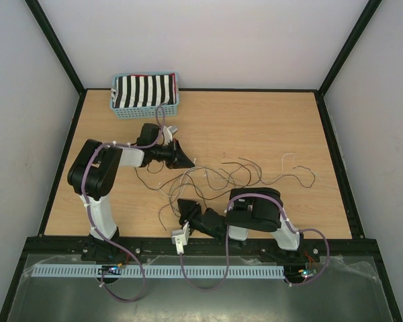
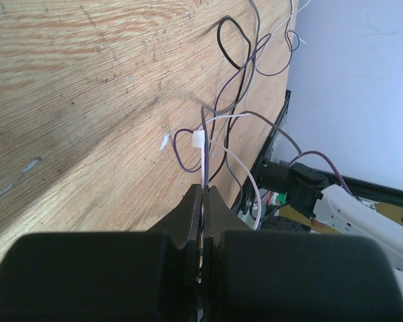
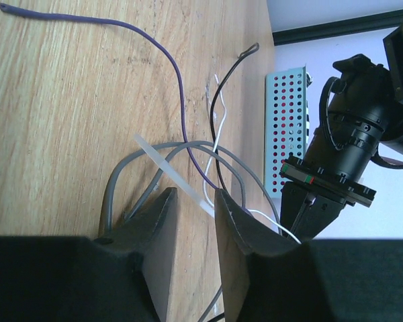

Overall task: Zip-tie the wires
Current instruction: Tie the cable at the center of the board.

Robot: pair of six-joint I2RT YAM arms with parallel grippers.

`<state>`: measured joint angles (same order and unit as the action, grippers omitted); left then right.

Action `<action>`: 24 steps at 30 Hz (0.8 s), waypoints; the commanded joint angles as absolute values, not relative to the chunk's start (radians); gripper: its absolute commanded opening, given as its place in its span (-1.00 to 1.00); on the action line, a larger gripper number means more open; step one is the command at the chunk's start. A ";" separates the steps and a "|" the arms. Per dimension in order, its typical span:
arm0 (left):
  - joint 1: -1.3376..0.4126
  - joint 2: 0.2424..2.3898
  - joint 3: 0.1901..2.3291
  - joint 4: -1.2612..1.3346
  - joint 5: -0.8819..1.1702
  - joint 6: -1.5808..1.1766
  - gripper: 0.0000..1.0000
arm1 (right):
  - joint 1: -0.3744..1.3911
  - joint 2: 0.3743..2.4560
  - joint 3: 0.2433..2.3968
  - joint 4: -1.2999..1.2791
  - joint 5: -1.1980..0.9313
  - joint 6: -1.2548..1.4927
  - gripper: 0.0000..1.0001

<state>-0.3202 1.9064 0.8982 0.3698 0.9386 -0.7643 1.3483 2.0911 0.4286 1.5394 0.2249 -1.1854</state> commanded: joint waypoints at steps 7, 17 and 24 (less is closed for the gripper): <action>-0.335 1.900 0.926 0.368 0.932 -0.777 -1.00 | 1.364 2.123 0.427 1.490 0.217 -1.168 -0.24; -0.357 1.902 0.933 0.368 0.914 -0.794 -1.00 | 1.364 2.112 0.426 1.445 0.228 -1.199 -0.19; -0.359 1.904 0.937 0.370 0.907 -0.800 -1.00 | 1.364 2.091 0.406 1.470 0.257 -1.206 -0.20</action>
<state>-0.3550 1.9064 0.9047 0.3691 0.9077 -0.7925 1.3571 2.0945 0.4309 1.5349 0.2390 -1.2201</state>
